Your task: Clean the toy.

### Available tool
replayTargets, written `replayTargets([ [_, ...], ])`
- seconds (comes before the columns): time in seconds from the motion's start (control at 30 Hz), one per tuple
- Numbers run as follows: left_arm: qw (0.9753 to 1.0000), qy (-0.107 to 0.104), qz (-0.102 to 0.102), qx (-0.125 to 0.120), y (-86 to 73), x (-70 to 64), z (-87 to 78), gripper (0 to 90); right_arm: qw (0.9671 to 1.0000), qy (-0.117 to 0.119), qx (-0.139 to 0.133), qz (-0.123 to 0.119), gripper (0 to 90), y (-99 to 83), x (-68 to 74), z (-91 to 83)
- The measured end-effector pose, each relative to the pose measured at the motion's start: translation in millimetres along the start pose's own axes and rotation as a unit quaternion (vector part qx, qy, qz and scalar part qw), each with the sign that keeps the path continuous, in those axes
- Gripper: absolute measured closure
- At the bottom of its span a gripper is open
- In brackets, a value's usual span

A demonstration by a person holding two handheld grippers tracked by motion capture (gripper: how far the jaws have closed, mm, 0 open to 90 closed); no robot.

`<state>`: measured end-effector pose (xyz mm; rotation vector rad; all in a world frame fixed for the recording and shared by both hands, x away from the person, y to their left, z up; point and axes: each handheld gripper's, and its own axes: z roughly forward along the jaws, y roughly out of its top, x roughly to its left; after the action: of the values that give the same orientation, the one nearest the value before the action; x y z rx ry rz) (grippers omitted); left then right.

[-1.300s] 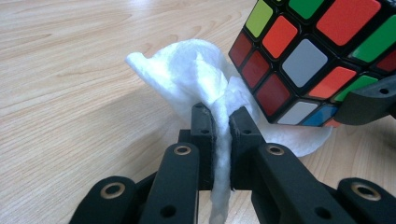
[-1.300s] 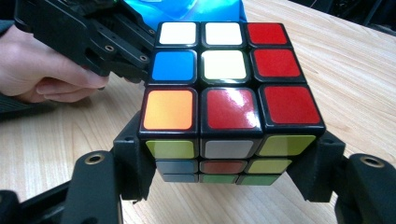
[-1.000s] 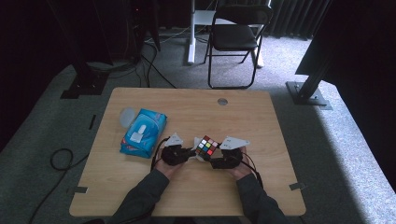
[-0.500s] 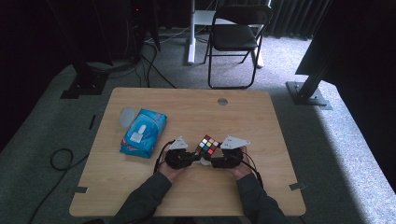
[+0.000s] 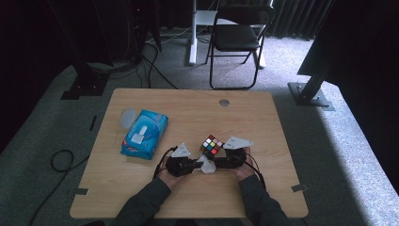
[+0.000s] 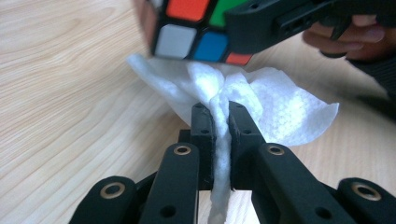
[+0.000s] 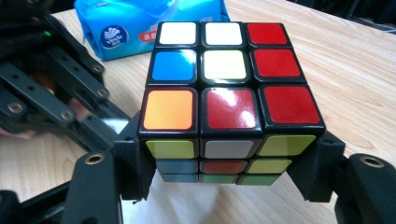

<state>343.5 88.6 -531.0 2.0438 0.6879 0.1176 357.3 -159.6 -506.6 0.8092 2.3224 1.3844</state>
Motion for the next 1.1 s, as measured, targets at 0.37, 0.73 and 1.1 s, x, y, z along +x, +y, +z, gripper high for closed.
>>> replayTargets([
  [0.37, 0.9974, 0.062, -0.035, -0.008, -8.4, 24.7, -27.9, 83.0, 0.9998, -0.011, 0.017, 0.004, 34.1, -4.9, -1.8, 6.0],
  [0.73, 0.9958, 0.083, -0.039, -0.009, -9.6, 30.6, -33.8, 82.9, 0.9986, -0.028, 0.045, 0.006, 34.1, -9.8, -2.1, 15.4],
  [1.1, 0.9958, 0.086, -0.033, -0.004, -9.7, 28.5, -31.4, 82.9, 0.9982, -0.034, 0.049, 0.01, 34.1, -11.0, -3.0, 17.1],
])
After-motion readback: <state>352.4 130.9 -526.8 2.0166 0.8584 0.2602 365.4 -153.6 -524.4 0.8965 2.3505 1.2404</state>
